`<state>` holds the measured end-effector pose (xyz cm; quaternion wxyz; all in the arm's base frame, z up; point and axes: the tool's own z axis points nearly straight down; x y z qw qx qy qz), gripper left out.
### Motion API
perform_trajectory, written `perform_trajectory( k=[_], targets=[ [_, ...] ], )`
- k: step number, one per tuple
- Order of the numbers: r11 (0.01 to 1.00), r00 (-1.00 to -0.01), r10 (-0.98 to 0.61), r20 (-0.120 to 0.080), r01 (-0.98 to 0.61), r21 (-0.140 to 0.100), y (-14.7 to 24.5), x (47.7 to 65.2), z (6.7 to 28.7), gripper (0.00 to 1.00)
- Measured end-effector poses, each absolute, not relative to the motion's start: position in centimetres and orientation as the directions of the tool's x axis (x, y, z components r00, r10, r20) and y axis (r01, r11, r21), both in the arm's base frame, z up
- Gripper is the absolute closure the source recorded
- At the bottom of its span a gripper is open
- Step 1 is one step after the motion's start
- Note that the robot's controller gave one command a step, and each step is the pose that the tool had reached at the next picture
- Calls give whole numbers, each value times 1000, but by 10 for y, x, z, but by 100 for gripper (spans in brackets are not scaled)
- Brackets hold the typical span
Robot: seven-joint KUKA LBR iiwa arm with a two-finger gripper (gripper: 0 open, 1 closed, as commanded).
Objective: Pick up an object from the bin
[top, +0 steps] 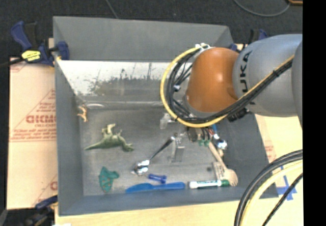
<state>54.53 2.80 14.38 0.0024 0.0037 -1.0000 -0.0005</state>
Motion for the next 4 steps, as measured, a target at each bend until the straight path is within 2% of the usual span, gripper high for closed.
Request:
perform_trajectory(
  k=[1,2,3,4],
  targets=[
    [1000,-1000,-6,-3,-6,2,28,547,148,0],
    [987,-987,-161,-4,-161,0,15,578,71,0],
    [981,-981,-196,-3,-196,-1,16,577,71,0],
    [987,-987,-163,-10,-163,1,15,580,72,0]
  ],
)
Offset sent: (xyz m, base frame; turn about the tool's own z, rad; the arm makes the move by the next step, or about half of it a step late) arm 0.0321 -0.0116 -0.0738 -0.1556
